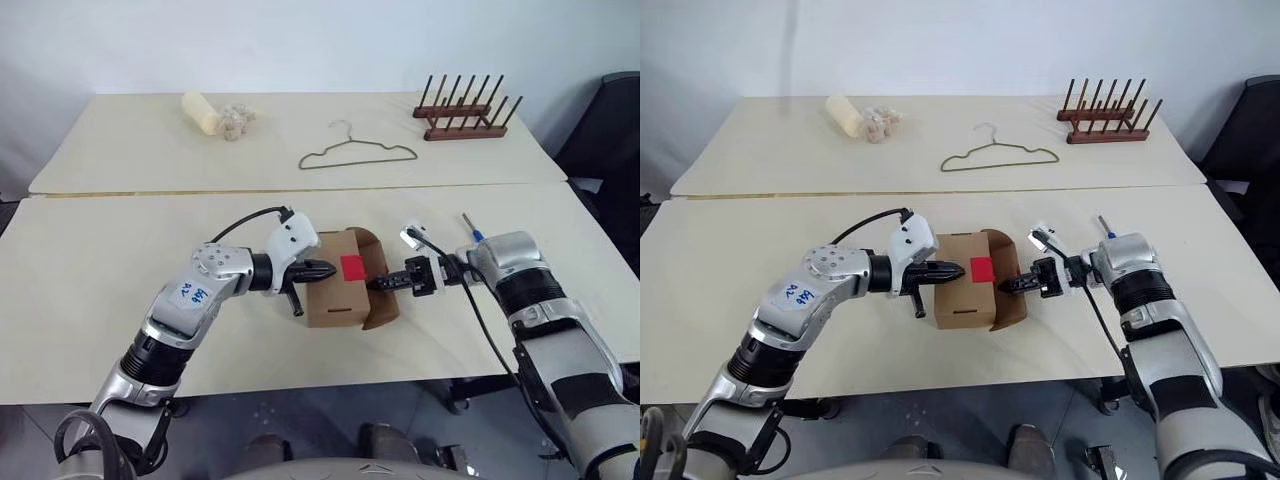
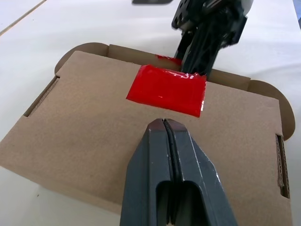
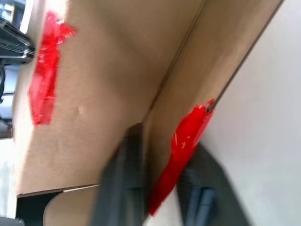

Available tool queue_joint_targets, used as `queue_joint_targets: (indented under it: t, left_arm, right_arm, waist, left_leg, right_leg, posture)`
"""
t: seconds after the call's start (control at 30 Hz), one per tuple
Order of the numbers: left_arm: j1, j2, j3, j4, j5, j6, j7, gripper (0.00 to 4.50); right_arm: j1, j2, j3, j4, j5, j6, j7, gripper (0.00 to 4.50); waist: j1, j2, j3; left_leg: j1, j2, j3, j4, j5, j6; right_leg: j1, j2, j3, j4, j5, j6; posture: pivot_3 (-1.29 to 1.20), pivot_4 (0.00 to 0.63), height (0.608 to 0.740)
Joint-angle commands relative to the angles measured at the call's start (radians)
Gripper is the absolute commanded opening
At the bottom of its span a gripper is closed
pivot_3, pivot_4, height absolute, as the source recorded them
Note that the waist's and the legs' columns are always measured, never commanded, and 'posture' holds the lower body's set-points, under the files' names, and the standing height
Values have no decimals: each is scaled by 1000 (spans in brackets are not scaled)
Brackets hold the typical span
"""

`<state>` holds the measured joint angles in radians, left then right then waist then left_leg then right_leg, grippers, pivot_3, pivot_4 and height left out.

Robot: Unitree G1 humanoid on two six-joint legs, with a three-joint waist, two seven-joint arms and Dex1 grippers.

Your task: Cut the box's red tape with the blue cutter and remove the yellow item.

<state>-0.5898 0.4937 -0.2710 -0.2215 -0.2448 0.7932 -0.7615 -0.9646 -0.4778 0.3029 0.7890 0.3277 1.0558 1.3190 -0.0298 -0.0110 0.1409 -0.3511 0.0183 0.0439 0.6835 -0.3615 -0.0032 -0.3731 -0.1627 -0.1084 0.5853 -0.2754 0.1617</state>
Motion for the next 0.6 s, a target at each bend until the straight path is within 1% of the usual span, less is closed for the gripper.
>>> queue_joint_targets:
  t: [0.03,0.2,0.3,0.43,0.53,0.6]
  left_arm:
    - [39,4,-43,-3,10,37,1,0]
    - [48,1,-39,-8,10,33,9,0]
    - [47,-6,-34,5,6,20,5,0]
    - [44,-42,-42,39,8,-16,9,0]
    - [25,-124,-63,110,24,-81,28,0]
    - [1,-177,-75,162,38,-132,40,0]
  right_arm:
    - [57,65,45,97,-48,0,-5,53]
    - [50,59,25,116,-74,7,-2,53]
    - [18,7,6,92,-73,59,2,53]
    - [-35,-78,8,41,-74,141,27,53]
    - [-105,-172,28,-4,-82,223,34,53]
    - [-135,-240,79,-62,-76,268,73,53]
  waist:
    - [-1,-4,-3]
    - [0,-9,-6]
    - [2,-10,-7]
    - [17,4,2]
    - [48,18,10]
    - [60,22,13]
  left_leg:
    - [0,1,0,0,0,0]
    - [1,3,-5,0,-1,-3]
    - [1,3,-6,0,-1,-3]
    - [-1,3,-7,0,-1,-3]
    - [-5,-1,-5,1,0,-1]
    - [-8,-3,-5,2,0,0]
  right_leg:
    - [0,0,0,0,0,0]
    - [1,2,0,0,-1,-2]
    - [1,2,-1,0,-2,-3]
    - [-1,2,-1,0,-2,-3]
    - [-3,-1,-2,0,-2,-3]
    - [-4,-2,-1,-1,-1,-2]
  posture:
    - [0,150,740]
    - [0,150,740]
    - [0,150,740]
    - [0,150,740]
    - [0,150,740]
    - [0,150,740]
